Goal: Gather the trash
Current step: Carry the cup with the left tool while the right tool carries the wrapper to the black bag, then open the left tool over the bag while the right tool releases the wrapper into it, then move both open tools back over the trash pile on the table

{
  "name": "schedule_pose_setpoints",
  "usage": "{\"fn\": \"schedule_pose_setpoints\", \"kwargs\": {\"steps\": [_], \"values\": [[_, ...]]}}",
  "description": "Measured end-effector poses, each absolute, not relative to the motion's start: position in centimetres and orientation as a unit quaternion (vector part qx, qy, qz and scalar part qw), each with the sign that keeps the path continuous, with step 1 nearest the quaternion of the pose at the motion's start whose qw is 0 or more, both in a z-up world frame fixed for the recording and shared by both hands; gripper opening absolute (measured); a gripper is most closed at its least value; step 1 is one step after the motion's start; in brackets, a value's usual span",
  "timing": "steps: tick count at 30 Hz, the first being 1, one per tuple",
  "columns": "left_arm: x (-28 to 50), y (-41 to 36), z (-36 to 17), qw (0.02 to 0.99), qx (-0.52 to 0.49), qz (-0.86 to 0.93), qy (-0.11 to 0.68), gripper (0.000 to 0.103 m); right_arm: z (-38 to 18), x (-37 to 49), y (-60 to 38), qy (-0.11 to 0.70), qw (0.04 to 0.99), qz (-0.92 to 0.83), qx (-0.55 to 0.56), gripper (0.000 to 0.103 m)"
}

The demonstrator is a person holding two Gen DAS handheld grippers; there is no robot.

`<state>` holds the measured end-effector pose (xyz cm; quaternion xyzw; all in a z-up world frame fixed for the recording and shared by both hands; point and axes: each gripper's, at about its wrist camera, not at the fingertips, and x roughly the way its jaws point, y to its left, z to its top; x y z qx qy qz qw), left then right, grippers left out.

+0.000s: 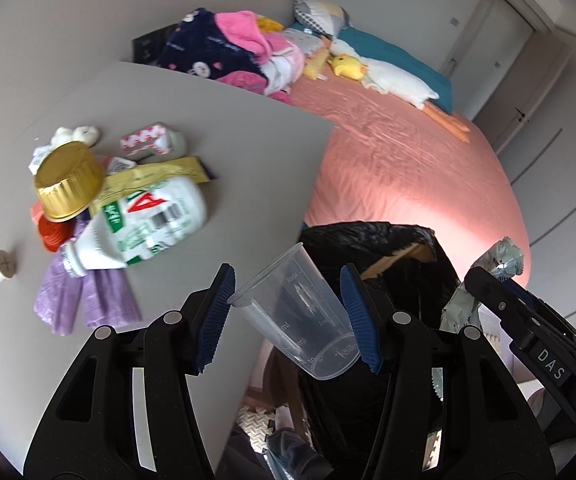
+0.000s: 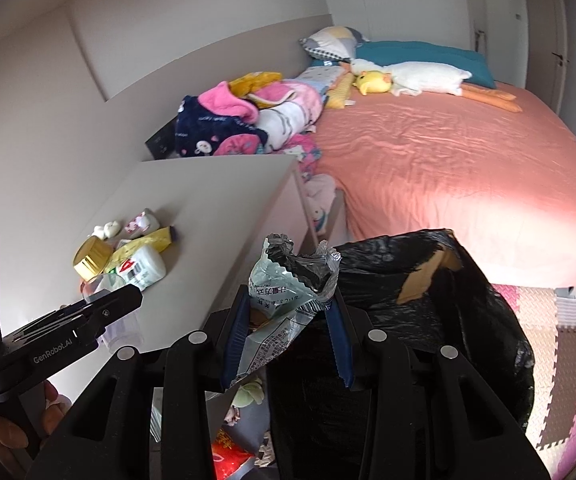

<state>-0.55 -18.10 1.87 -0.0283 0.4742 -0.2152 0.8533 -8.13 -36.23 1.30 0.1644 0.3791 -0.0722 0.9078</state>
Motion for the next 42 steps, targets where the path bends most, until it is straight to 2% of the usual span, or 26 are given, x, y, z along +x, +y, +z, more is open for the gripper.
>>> {"fn": "schedule_pose_setpoints", "kwargs": {"steps": [9,10,11,12,13,14,26,42], "values": [[-1.0,-22.6,2.0,0.839,-0.004,-0.269,0.473,0.054,1.4,-10.7,-40.5,0.363,0.902,-0.126,0.196,0.04],[-1.0,-23.0,2.0,0.836,-0.004,-0.277,0.474,0.055,1.5,-11.1,-41.0,0.356,0.901,-0.135,0.207,0.041],[-0.9,-23.5,2.0,0.832,-0.006,-0.286,0.475,0.056,1.7,-11.6,-41.6,0.346,0.901,-0.144,0.219,0.048],[-0.8,-23.9,2.0,0.829,-0.007,-0.292,0.477,0.062,1.9,-12.2,-42.3,0.336,0.899,-0.159,0.232,0.054],[-0.6,-24.2,2.0,0.828,-0.011,-0.295,0.478,0.081,2.1,-12.8,-42.9,0.325,0.898,-0.175,0.24,0.067],[-0.4,-24.5,2.1,0.826,-0.017,-0.3,0.477,0.095,2.3,-13.2,-43.3,0.316,0.897,-0.19,0.243,0.073],[0.1,-26.2,2.1,0.814,-0.024,-0.324,0.481,0.096,2.4,-13.8,-44.6,0.306,0.894,-0.218,0.245,0.073],[1.6,-21.9,2.0,0.835,-0.038,-0.276,0.475,0.096,2.5,-10.5,-41.6,0.319,0.905,-0.168,0.225,0.073]]}}
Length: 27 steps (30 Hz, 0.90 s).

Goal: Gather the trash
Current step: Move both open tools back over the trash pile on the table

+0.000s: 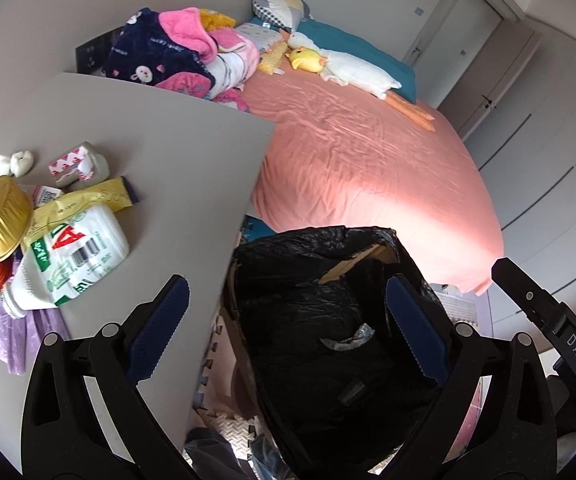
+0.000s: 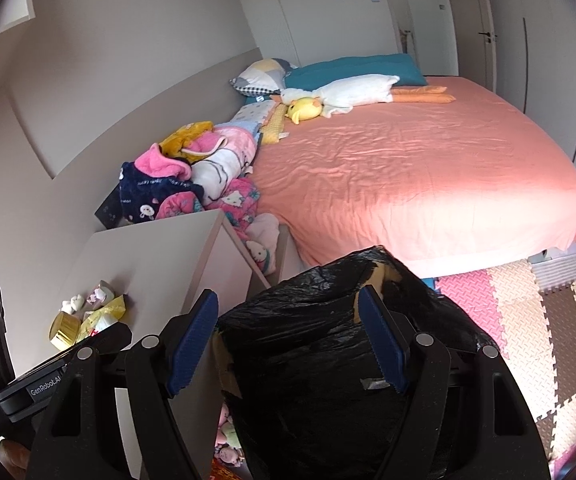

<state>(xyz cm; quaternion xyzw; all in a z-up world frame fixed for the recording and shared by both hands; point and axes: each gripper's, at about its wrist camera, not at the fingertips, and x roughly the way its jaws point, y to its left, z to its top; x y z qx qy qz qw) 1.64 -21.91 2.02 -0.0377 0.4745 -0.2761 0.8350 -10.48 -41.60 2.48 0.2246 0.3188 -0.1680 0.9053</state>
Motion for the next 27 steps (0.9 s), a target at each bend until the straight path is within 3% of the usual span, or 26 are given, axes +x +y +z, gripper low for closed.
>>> {"fn": "schedule_pose_setpoints", "kwargs": {"steps": [27], "values": [[2.6,-6.4,0.5,0.869,-0.105,-0.11,0.471,0.096,0.7,-2.0,-28.9,0.383,0.903,0.029,0.194,0.073]]}}
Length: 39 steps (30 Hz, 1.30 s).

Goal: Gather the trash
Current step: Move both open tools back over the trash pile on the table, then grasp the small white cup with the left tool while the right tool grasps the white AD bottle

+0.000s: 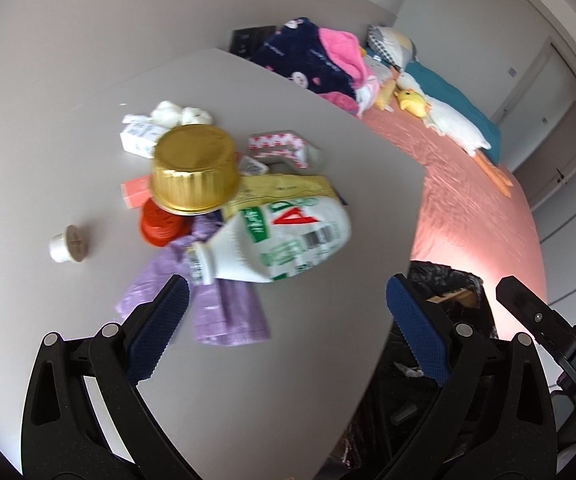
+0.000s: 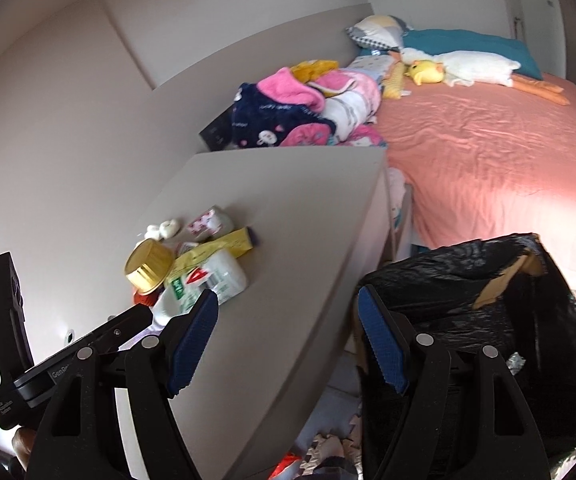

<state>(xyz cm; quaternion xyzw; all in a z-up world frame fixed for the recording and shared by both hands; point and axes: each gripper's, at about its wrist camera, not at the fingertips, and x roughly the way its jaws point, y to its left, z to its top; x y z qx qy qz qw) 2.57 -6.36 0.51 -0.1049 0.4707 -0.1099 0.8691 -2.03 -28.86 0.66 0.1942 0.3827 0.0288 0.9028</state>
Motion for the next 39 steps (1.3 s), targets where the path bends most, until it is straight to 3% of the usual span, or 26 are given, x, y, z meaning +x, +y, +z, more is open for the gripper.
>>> {"fn": "schedule_pose_setpoints", "kwargs": {"steps": [19,23,29,39], "values": [[2.7,3.1,-2.2,0.87,-0.121,-0.009,0.478,0.096,-3.5,2.0,-21.4,0.438,0.857,0.14,0.233,0.073],[3.1,4.5,-2.9,0.871,-0.111,0.012,0.479,0.096,-4.9,2.6,-20.5,0.455,0.839,0.159,0.254,0.063],[4.2,6.5,-4.2,0.866,-0.103,0.032,0.487,0.086,-6.7,3.8,-19.2,0.472,0.817,0.166,0.285,0.063],[5.9,8.2,-5.4,0.863,-0.1,0.037,0.494,0.085,-7.9,5.1,-18.9,0.473,0.804,0.151,0.328,0.061]]}}
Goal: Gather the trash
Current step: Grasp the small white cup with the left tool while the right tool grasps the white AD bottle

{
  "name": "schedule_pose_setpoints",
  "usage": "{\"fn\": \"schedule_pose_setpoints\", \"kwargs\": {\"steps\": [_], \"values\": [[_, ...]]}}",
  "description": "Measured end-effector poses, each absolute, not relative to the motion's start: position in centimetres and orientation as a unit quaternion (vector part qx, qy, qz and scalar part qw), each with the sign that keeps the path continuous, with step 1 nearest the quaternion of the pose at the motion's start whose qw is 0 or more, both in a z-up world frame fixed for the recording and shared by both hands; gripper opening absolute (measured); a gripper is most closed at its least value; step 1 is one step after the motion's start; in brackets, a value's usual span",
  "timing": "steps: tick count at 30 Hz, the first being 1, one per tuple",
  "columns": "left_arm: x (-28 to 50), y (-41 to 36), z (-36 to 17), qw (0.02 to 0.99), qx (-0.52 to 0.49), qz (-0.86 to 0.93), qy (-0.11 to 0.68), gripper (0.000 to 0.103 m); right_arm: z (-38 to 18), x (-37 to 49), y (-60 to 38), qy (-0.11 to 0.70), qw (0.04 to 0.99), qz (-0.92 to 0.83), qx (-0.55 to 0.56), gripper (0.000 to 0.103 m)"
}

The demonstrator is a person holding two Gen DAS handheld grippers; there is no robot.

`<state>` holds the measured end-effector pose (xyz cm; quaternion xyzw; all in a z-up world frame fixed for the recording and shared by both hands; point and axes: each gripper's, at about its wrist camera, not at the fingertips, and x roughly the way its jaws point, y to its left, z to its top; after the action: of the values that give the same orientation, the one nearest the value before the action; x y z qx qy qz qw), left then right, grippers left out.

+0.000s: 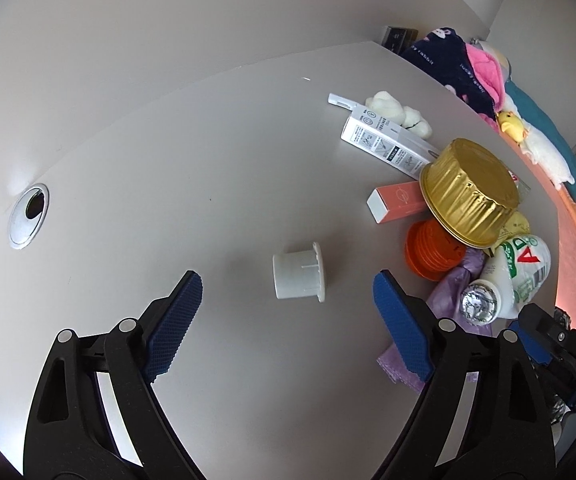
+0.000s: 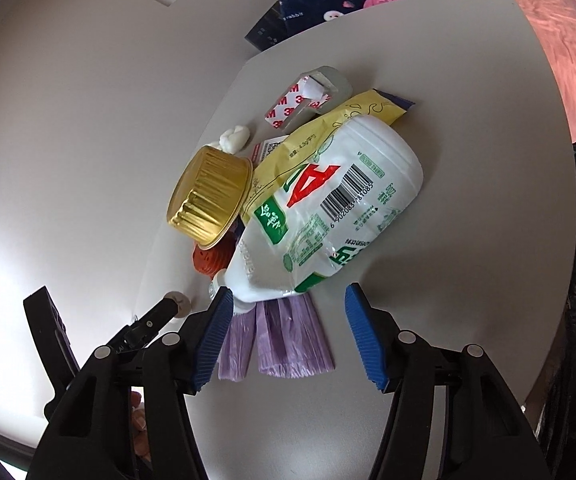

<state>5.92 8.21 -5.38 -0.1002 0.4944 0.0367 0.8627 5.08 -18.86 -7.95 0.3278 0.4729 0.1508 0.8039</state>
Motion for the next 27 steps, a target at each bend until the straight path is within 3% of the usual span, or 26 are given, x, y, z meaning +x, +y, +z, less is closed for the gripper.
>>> {"fn": "schedule_pose_setpoints", "kwargs": {"steps": [6,13,15,17,20,27], "values": [[6.7,8.5,-6.0,0.861,-0.1,0.037,0.498,0.082,-8.2,6.0,-19.4,0.465,0.801,0.138,0.35,0.058],[7.5,8.6,-6.4,0.859,-0.1,0.032,0.501,0.07,-8.3,7.4,-20.0,0.455,0.798,0.126,0.376,0.057],[7.7,8.5,-6.4,0.86,-0.098,0.032,0.499,0.064,-8.4,7.8,-20.1,0.453,0.795,0.127,0.382,0.056],[7.7,8.4,-6.3,0.863,-0.092,0.027,0.496,0.043,-8.7,8.2,-20.3,0.454,0.79,0.126,0.393,0.043],[7.8,8.5,-6.3,0.863,-0.1,0.016,0.495,0.027,-9.2,8.9,-20.6,0.456,0.782,0.136,0.402,0.036],[7.5,8.3,-5.7,0.866,-0.106,0.012,0.489,0.027,-6.6,8.3,-20.9,0.431,0.818,0.142,0.354,0.034]]}}
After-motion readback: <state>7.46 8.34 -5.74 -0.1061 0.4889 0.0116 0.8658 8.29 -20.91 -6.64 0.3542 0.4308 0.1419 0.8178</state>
